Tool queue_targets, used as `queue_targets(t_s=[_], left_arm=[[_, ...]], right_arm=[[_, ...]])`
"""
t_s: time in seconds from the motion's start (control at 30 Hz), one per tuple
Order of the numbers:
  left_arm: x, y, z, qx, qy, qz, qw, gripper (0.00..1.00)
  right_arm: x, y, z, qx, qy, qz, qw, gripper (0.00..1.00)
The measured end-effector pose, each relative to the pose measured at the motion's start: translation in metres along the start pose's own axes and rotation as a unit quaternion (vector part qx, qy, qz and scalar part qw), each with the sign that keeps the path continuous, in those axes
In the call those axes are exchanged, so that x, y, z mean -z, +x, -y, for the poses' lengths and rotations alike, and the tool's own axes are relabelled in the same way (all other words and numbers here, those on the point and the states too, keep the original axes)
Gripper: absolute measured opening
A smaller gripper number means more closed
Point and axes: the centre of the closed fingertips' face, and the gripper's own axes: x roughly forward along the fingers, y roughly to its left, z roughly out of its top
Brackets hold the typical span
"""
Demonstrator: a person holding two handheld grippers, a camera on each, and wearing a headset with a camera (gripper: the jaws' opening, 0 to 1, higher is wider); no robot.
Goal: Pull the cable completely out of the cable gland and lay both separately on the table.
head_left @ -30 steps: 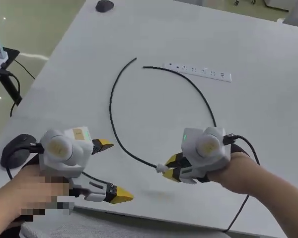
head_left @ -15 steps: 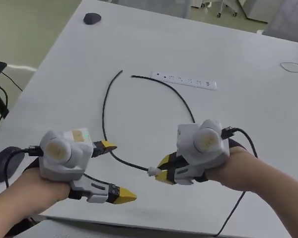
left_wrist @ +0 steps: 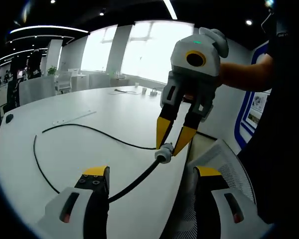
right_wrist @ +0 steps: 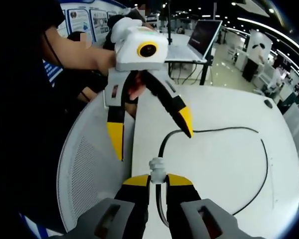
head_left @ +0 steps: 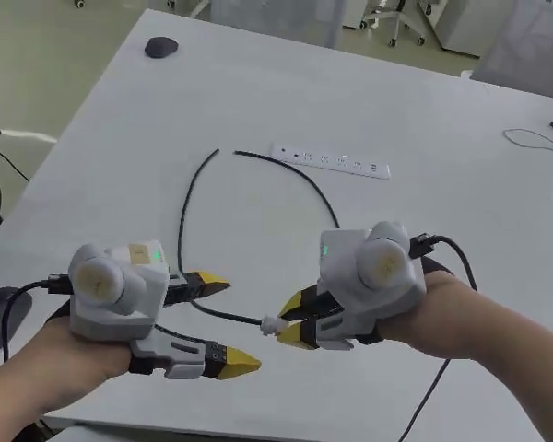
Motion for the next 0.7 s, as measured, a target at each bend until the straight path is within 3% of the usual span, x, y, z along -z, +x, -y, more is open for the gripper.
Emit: queue_targets(t_s=[0.13,0.27,0.7], left_arm=[[0.001,0.007,0.004,0.013,0.016,0.0,0.9998,0.64],[0.002,0.008,0.007,0.024,0.019,-0.002,0.9995,0.55],[-0.007,0.012,0.019,0.055,-0.003,0.023,0.9982,0.29]], right_arm=[[-0.002,0.001,-0.003,-0.005,-0.011,-0.002,0.9999,0.06],[-0.003,0.001,-0.006,-0.013,-0.025,-0.003,0.9996,0.06],[-0.003,0.0,-0.008,-0.014,-0.058,0.003,0.9982,0.06]])
